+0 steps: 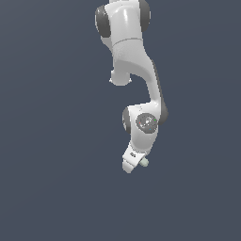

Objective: Pick up the object and move it to a goal position.

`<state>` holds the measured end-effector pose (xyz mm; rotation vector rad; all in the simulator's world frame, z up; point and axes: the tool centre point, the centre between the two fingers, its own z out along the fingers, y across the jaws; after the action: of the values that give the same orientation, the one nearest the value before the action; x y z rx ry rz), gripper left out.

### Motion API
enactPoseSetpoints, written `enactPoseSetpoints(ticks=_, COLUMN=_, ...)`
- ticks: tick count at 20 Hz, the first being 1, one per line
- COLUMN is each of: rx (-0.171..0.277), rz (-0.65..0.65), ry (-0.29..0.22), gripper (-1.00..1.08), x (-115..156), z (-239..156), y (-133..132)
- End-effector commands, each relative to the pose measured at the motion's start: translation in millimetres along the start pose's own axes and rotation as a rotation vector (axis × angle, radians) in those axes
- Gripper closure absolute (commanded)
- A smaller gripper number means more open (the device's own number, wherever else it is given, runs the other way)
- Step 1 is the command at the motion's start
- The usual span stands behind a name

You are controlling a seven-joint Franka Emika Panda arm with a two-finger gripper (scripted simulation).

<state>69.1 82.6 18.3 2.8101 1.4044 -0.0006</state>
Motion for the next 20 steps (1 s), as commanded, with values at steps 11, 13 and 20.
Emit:
enactPoseSetpoints(ticks=11, rx=0.000, rz=0.001, ry=0.000, gripper=1.08, x=-1.7, z=-3.2, y=-0.2)
enactPoseSetpoints(ticks=13, rx=0.000, rz=0.001, ry=0.000, gripper=1.08, x=-3.5, z=-7.3, y=-0.8)
enactPoseSetpoints(ticks=20, rx=0.000, rz=0.000, ry=0.000, gripper=1.08, x=-15.9, z=-35.2, y=-5.3)
